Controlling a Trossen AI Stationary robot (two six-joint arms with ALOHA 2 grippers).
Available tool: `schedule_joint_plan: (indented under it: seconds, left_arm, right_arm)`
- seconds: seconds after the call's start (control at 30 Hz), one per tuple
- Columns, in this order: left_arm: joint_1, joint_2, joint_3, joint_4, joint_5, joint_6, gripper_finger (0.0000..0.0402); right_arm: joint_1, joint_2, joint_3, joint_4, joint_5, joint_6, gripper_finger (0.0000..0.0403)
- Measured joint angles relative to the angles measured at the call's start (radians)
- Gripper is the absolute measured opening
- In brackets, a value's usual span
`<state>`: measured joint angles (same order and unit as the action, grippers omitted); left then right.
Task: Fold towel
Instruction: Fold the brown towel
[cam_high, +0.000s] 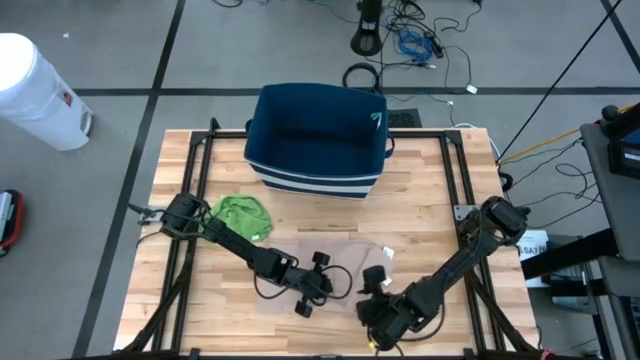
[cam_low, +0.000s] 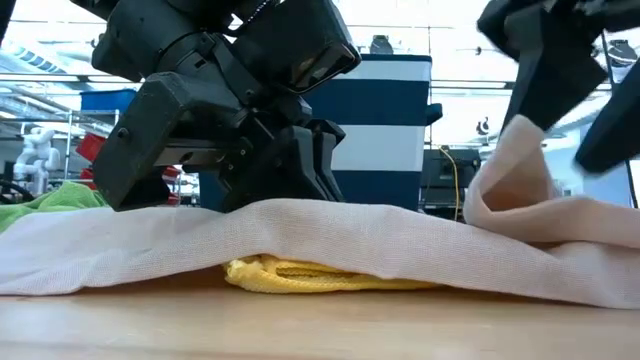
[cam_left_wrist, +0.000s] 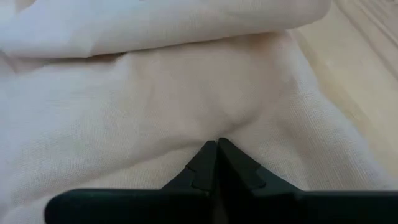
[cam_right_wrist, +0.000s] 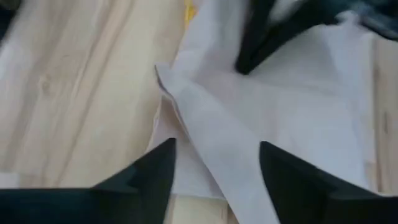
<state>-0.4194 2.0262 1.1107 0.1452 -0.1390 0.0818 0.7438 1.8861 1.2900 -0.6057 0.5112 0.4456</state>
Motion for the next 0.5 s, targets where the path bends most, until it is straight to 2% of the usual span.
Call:
schedule_joint_plan:
  seconds: [0.07, 0.17, 0.27, 0.5]
  left_arm:
    - [0.000, 0.000, 0.000, 0.000, 0.000, 0.000, 0.0024]
    - [0.000, 0.000, 0.000, -0.001, 0.000, 0.000, 0.0024]
    - [0.000, 0.000, 0.000, -0.001, 0.000, 0.000, 0.0024]
    - [0.000, 0.000, 0.000, -0.001, 0.000, 0.001, 0.0024]
  right_arm:
    - [0.026, -0.019, 0.008, -0.047, 0.041, 0.070, 0.0242]
    - [0.065, -0.026, 0.016, -0.200, 0.069, 0.204, 0.0249]
    - [0.095, -0.017, 0.006, -0.322, 0.063, 0.331, 0.0236]
    - [0.100, -0.014, -0.135, -0.290, 0.045, 0.432, 0.0195]
